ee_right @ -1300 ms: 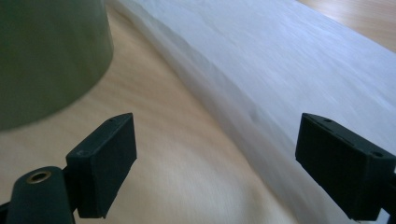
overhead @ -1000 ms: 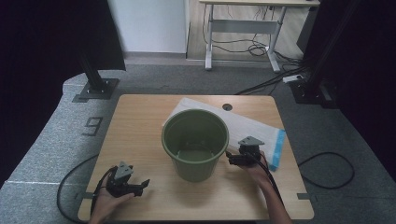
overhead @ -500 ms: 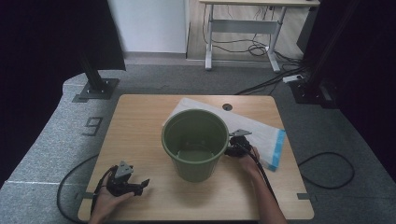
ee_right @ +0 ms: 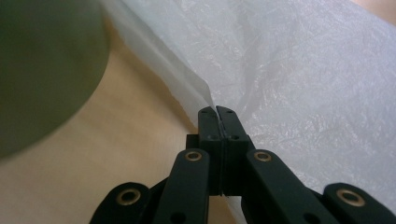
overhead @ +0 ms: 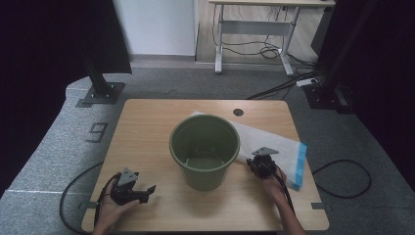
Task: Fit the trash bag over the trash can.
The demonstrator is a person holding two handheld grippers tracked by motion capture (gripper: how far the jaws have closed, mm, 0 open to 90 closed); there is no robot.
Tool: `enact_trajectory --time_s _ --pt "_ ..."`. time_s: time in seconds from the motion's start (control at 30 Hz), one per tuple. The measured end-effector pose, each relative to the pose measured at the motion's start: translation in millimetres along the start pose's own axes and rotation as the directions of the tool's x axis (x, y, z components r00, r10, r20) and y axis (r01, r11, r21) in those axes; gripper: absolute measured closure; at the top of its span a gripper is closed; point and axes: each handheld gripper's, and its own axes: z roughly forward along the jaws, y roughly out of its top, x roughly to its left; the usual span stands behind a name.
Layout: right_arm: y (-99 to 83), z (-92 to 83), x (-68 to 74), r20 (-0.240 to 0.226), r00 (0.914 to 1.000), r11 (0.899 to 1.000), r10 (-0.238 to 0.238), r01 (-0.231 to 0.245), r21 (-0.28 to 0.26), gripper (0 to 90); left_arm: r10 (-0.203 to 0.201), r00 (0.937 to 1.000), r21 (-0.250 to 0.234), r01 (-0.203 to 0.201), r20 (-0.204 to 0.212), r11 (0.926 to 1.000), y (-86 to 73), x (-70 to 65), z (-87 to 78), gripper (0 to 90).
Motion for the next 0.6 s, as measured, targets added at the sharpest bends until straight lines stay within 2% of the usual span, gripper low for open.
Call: enact_trajectory --time_s 0.07,0.1,0.17,0.2,0.23,0.33,0.43,0.5,0.57,0.6 --pt "-13.5 -15.1 -0.5 -0.012 0.9999 1.0 0.003 -0.003 0.001 88.6 0.001 1.0 0.001 -0.001 0.004 1.0 0.1 -1.4 -0.1 13.1" --pt "-13.5 -15.1 -0.5 -0.012 0.9999 1.0 0.003 -0.003 0.001 88.6 0.001 1.0 0.001 -0.001 0.004 1.0 0.1 -1.4 -0.1 13.1" --pt "-27.1 -31.7 -0.3 -0.012 0.9999 1.0 -0.002 0.002 -0.005 88.6 0.001 1.0 0.0 -0.001 0.008 1.0 0.1 -2.5 -0.2 13.1" --pt "-35.4 -43.5 -1.8 -0.01 0.9999 1.0 0.006 -0.006 -0.011 88.6 0.0 1.0 0.002 0.0 0.009 1.0 0.0 -2.9 0.1 13.1" --pt "-35.4 -43.5 -1.8 -0.01 0.9999 1.0 0.006 -0.006 -0.011 88.6 0.0 1.0 0.003 0.0 0.008 1.0 -0.1 -3.4 0.5 13.1" --pt "-53.1 -63.0 -2.9 -0.018 0.9994 0.999 0.03 -0.03 -0.019 88.6 0.0 1.0 0.005 0.0 0.007 1.0 -0.2 -4.8 2.0 13.2" --pt "-58.5 -67.0 -2.6 -0.017 0.9996 0.999 0.022 -0.023 -0.023 88.3 -0.002 1.0 0.006 0.002 0.006 1.0 -0.3 -4.5 2.7 13.3" --pt "-61.7 -68.9 -3.0 -0.016 0.9996 0.999 0.024 -0.024 -0.023 84.2 0.001 1.0 0.013 -0.001 0.004 0.9999 -0.4 -4.8 3.5 13.4" --pt "-59.5 -67.7 -1.9 -0.018 0.9997 1.0 0.018 -0.018 -0.021 77.8 0.001 1.0 0.013 -0.001 0.005 0.9999 -0.5 -4.9 3.6 13.5" --pt "-56.4 -66.3 0.4 -0.02 0.9998 1.0 0.008 -0.008 -0.026 71.6 0.003 1.0 0.011 -0.003 0.007 0.9999 -0.5 -5.0 3.6 13.5"
